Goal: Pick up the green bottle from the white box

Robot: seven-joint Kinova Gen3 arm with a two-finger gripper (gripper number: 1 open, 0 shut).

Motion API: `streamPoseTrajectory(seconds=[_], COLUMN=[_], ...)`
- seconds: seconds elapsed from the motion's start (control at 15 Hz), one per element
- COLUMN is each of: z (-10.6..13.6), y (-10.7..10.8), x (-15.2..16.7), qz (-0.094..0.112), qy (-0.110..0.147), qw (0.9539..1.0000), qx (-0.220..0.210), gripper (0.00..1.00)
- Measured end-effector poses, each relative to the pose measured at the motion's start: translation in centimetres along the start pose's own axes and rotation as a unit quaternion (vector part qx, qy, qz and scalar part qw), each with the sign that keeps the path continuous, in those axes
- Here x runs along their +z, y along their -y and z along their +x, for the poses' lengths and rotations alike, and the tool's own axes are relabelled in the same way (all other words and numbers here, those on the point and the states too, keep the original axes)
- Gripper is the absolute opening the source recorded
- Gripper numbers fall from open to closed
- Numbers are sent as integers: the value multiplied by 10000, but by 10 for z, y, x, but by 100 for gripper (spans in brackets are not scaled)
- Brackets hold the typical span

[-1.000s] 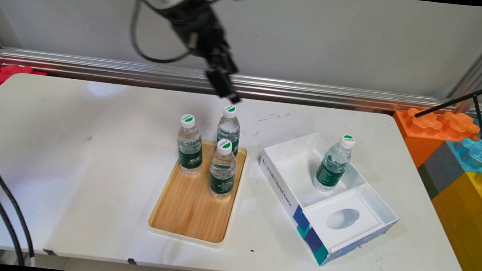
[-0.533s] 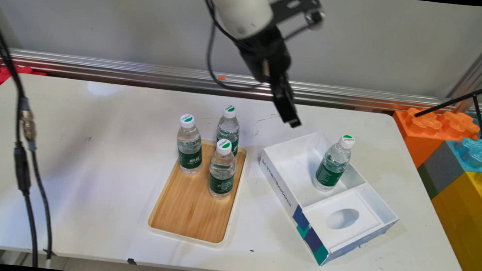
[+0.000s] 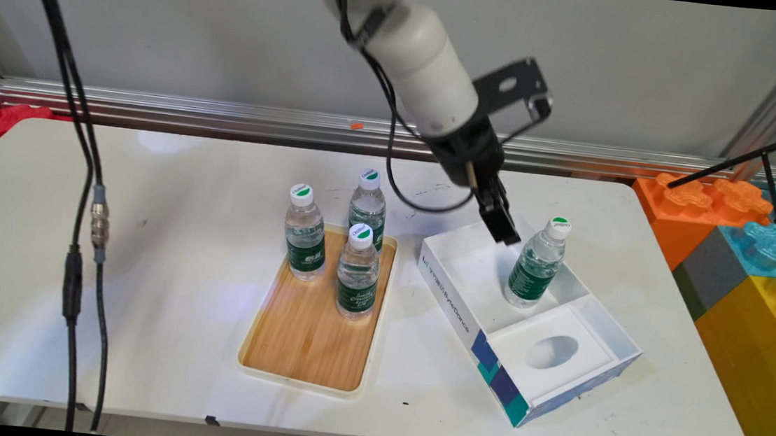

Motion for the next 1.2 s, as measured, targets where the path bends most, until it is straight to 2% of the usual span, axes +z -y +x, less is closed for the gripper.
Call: streamPoseTrajectory(seconds=[0.33, 0.73, 1.2], z=[-23, -34, -37], y=[-3, -3, -8], x=[48, 80, 104], qz=[-223, -202, -188], qy=[-277, -653, -958], qw=[9994, 9975, 9951], qx=[55, 174, 161], gripper=[100, 100, 100])
